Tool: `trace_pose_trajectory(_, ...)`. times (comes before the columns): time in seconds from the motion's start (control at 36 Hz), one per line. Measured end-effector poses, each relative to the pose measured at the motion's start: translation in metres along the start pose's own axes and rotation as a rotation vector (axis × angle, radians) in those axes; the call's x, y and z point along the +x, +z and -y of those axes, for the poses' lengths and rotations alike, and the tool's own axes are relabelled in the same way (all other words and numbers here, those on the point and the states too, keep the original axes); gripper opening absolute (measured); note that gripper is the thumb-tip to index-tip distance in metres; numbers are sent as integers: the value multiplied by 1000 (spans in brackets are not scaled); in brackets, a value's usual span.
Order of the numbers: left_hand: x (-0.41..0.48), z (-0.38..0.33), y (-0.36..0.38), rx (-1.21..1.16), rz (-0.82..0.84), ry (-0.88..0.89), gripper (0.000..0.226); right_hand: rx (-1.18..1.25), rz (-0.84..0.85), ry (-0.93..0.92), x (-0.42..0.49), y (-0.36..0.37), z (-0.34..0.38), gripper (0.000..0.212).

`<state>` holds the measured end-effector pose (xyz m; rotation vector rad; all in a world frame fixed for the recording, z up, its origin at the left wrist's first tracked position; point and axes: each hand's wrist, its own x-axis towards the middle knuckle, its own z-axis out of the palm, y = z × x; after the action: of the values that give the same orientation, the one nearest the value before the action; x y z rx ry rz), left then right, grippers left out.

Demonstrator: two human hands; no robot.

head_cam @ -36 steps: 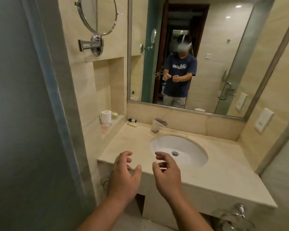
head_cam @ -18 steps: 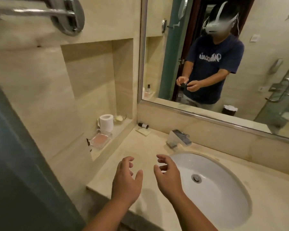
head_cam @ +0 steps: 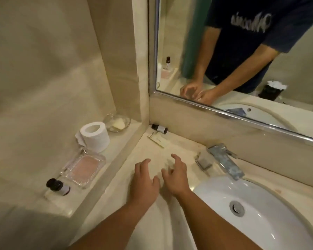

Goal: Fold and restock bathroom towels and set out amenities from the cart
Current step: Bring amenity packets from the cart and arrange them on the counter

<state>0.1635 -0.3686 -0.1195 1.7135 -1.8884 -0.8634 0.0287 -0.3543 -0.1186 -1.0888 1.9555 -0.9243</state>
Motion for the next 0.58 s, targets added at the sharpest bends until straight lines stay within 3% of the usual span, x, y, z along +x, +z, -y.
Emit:
trace_pose_trajectory(0.06, 15, 8, 18, 15, -2, 7, 69, -44, 2, -1, 15, 8, -14, 65)
trace_pose_trajectory(0.25, 68, 1, 59, 251, -183, -34, 70, -124, -130, -153, 78, 24, -19, 44)
trace_pose_trajectory(0.39, 121, 4, 70, 317, -256, 93, 64, -203, -115, -279, 125, 31, -9, 46)
trace_pose_trajectory(0.47, 156, 4, 68, 397, -223, 182, 56, -184, -129, -293, 148, 33, -2, 47)
trace_pose_trajectory(0.58, 180, 3, 71, 429, -159, 156, 52, -248, -149, -326, 176, 35, 4, 38)
